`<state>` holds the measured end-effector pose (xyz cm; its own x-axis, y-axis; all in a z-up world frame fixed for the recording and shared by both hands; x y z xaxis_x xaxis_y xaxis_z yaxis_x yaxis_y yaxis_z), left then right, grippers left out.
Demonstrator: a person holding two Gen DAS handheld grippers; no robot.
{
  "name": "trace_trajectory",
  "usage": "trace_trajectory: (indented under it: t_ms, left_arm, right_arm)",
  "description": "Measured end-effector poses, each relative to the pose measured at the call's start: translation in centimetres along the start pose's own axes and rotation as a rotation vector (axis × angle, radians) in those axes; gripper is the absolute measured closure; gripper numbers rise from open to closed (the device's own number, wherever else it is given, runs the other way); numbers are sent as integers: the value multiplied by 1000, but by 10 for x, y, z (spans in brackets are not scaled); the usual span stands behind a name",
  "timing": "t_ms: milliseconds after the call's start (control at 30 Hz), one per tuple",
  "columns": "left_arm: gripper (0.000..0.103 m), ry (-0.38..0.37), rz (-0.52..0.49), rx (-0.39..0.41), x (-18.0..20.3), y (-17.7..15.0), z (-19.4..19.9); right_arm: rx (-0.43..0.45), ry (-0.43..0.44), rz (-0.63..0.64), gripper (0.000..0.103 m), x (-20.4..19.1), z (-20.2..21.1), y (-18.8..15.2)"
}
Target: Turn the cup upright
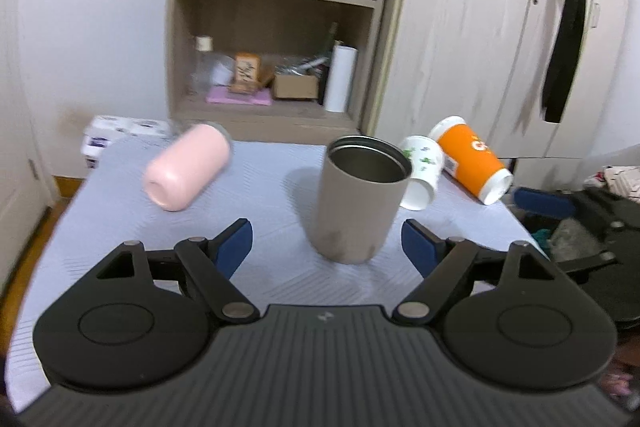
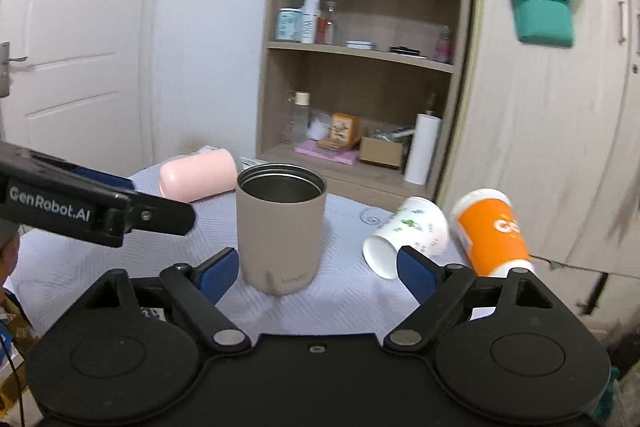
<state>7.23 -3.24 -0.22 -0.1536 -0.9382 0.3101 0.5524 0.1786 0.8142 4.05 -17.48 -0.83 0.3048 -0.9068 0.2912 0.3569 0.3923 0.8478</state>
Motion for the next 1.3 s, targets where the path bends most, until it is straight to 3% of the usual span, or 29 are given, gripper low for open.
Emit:
trace_trajectory:
  t_ms: [100, 267, 467, 667, 1300]
  left_arm:
    - [19, 54, -13, 40, 2, -3, 14]
    - [11, 80, -19, 61, -1, -3, 29]
    - [0, 115, -9, 73, -4, -1, 41]
    - [0, 168, 2, 42, -8, -3, 39]
    - [0, 272, 2, -22, -20, -6, 33]
  right_arm:
    - [9, 4, -17, 11, -1, 12, 0]
    - [12, -23, -35, 10, -1, 23, 0]
    - [15, -144, -21, 0, 0, 34, 4]
    - [-11, -191, -20, 0, -6, 39, 8]
    - [-101, -203, -116, 0, -6, 34, 6]
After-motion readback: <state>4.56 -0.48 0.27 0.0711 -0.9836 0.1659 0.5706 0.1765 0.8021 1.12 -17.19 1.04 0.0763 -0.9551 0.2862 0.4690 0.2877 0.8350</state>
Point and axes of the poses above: each gripper's, at about its wrist camera, not at the fingertips, and z roughly against the way its jaws point, x to its right, y to its top, the point moved 2 cm from there along -z, roughly the way its jaws point, and after that the axes turned 13 degrees about z, right-handed, at the moved point
